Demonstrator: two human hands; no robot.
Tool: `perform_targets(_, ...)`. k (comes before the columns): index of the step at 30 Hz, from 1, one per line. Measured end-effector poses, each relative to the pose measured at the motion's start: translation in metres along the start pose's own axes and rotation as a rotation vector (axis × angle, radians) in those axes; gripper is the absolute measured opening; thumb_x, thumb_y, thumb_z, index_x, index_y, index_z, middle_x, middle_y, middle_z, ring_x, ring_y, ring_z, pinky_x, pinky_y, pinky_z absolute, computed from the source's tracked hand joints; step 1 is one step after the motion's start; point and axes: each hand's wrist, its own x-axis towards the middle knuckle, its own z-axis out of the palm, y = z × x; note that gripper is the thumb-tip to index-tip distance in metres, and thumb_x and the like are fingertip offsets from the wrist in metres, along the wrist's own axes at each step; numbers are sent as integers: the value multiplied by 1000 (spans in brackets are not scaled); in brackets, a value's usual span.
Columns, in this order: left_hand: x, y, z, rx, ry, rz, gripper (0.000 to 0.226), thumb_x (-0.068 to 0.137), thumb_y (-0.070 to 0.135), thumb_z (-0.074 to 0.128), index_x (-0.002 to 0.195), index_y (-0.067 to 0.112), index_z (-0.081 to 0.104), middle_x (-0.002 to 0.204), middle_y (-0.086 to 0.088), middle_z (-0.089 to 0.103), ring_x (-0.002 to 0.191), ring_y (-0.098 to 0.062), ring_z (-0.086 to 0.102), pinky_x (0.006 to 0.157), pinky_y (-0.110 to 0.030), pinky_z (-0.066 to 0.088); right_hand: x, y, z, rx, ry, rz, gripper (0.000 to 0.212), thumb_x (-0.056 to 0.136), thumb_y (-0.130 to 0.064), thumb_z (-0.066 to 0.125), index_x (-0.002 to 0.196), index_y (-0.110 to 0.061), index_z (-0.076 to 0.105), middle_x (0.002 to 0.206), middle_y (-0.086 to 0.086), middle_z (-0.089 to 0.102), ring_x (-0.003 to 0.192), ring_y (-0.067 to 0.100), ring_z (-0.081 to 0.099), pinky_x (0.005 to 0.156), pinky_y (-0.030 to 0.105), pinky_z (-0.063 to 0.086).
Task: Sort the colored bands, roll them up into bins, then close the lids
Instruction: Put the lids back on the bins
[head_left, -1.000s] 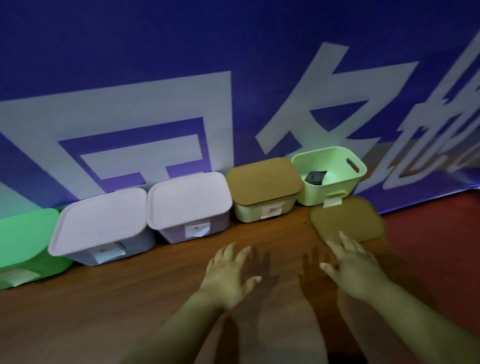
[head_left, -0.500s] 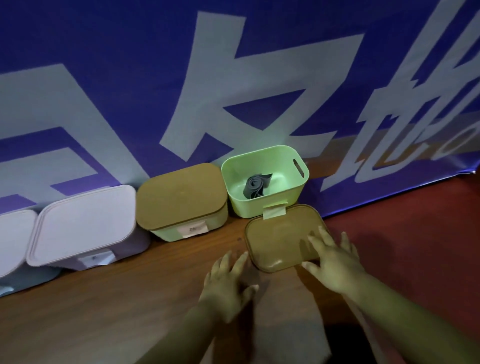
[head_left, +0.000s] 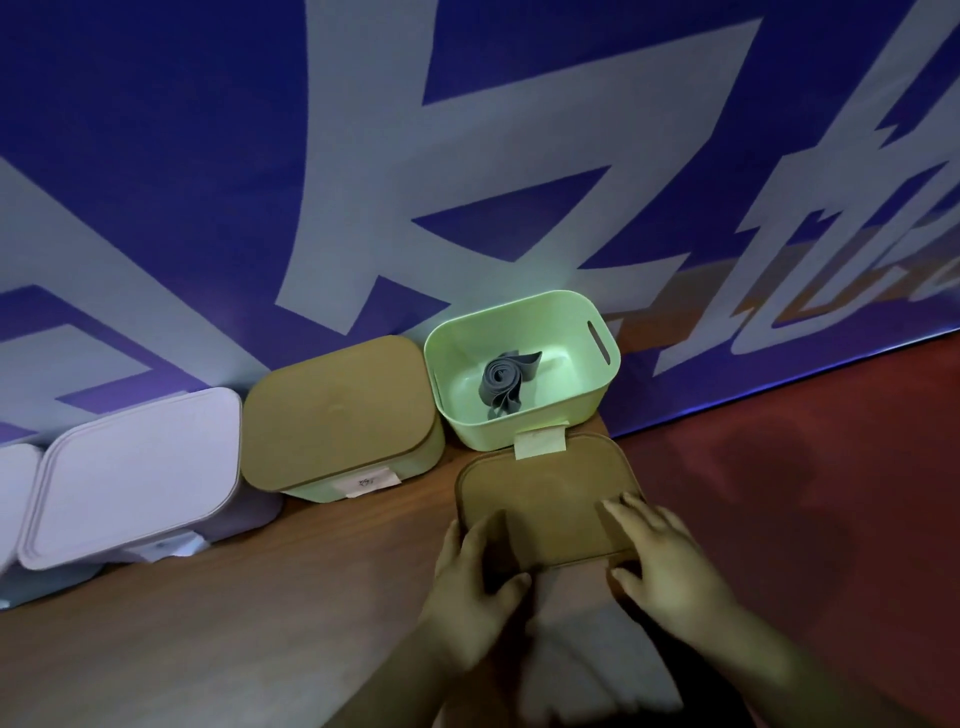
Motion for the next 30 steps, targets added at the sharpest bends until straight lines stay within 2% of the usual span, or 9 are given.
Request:
perform_targets(4,-16,-9,-17,-105,143,43,70,72,54,69,135,54,36,154,5,25,140,-12,35,113,-26,34,-10,-9,0,45,148,-72,70,78,-21,75,142,-32,48,121,0,66,113,24,59,93,31,50)
perform_targets(8,-40,-16,-37,-62,233,89,64,76,58,66,133,50,38,148,6,33,137,-10,36,112,-29,36,-20,-29,-7,28,284,-209,62,70,-23,86,128,-26,63,95,0,73,90,24,68,74,28,56)
perform_targets(12,-66,-30,-58,-41,306,96,66,85,47,68,142,26,41,144,6,42,133,-10,41,112,-29,36,-35,-61,-10,54,324,-275,52,73,-31,83,122,-30,67,101,-10,74,109,15,62,87,25,51)
perform_targets(15,-87,-46,-73,-77,372,56,75,86,43,70,148,20,36,147,6,41,136,-6,36,110,-19,27,-49,-92,-11,99,210,-237,48,83,-46,71,128,-46,56,105,-25,67,105,-6,57,88,16,47)
perform_targets(18,-107,-66,-86,-186,372,31,90,83,45,73,155,26,21,152,13,34,137,5,30,111,-18,25,-59,-124,-3,345,180,-114,41,87,-41,70,126,-45,60,111,-28,63,103,-11,58,88,7,44)
perform_targets(20,-121,-78,-92,-325,307,58,102,78,52,76,156,37,11,152,19,36,137,9,34,114,-24,31,-62,-145,7,584,178,-2,36,89,-33,69,125,-39,63,121,-24,63,113,-8,56,98,16,45)
perform_targets(22,-138,-88,-97,-379,260,93,104,75,54,79,153,44,11,149,29,35,135,15,33,113,-20,32,-64,-164,17,747,203,99,33,92,-27,67,123,-36,64,124,-17,65,116,-1,58,102,27,47)
perform_targets(26,-161,-111,-112,-179,236,195,95,71,62,77,148,53,22,152,27,20,136,18,24,102,-2,26,-68,-195,28,960,233,234,31,92,-20,67,119,-36,64,112,-11,70,99,2,68,85,26,54)
perform_targets(30,-173,-135,-136,-14,124,280,98,59,77,75,144,59,28,159,24,-15,146,11,2,110,-15,25,-71,-221,34,1041,246,319,29,92,-17,68,117,-30,63,103,-5,72,91,10,71,82,32,57)
